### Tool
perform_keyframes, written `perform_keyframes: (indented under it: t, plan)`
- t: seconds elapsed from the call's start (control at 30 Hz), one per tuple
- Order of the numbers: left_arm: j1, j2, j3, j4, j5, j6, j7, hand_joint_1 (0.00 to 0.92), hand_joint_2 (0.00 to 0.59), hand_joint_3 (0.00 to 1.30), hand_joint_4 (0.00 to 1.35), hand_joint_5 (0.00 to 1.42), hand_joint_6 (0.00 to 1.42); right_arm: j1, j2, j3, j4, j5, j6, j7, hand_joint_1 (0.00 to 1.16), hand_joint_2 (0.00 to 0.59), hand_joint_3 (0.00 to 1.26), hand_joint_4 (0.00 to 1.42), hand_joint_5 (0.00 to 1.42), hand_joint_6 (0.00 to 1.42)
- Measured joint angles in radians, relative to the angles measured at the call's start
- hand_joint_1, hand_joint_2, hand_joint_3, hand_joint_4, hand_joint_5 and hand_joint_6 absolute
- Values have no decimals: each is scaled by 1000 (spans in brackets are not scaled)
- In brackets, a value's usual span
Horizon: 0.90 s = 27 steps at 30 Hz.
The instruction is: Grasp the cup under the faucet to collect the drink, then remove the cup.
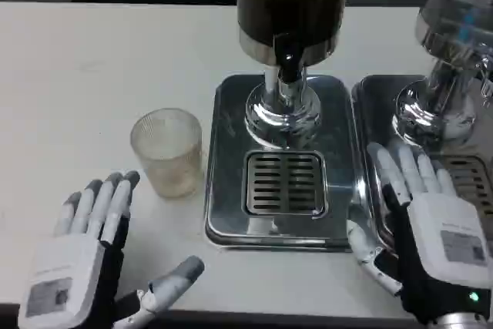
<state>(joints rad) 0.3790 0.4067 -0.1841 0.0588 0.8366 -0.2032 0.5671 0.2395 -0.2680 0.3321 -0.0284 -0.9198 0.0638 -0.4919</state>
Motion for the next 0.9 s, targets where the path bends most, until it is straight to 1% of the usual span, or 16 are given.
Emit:
perform_keyframes:
  t: [0.43,0.53,0.6,0.67,0.73,0.77,0.8,0.83,0.9]
  plan:
    - [0,0,0,0,-7,0,0,0,103,0,0,0,0,-4,-1,0,3,4,0,0,237,514,82,0,0,0]
    - [-2,0,9,-1,-24,-3,-1,0,103,0,0,0,0,-5,-1,1,3,4,0,0,236,514,83,0,0,0]
    - [-9,0,26,-3,-51,-9,-3,0,103,0,0,0,0,-7,-1,2,5,3,1,0,235,514,83,0,0,0]
    - [-27,3,57,-9,-83,-20,-3,0,103,0,0,0,0,-17,4,4,5,-1,8,0,234,514,83,0,0,0]
    - [-31,5,67,-9,-91,-36,-3,0,103,0,0,0,0,-19,8,4,5,-3,13,0,234,514,83,0,0,0]
    - [-33,7,73,-8,-100,-52,-3,0,77,0,0,0,0,-19,11,4,5,-6,19,0,233,514,83,0,0,0]
    - [-38,9,83,-6,-109,-67,-3,0,70,0,0,0,0,-19,15,4,5,-8,24,0,233,514,83,0,0,0]
    - [-46,11,90,-2,-120,-78,-2,0,51,0,0,0,0,-19,18,4,5,-10,27,0,233,514,83,0,0,0]
    - [-92,22,111,37,-163,-117,-3,0,43,0,0,0,0,-19,22,5,5,-16,32,0,232,514,83,0,0,0]
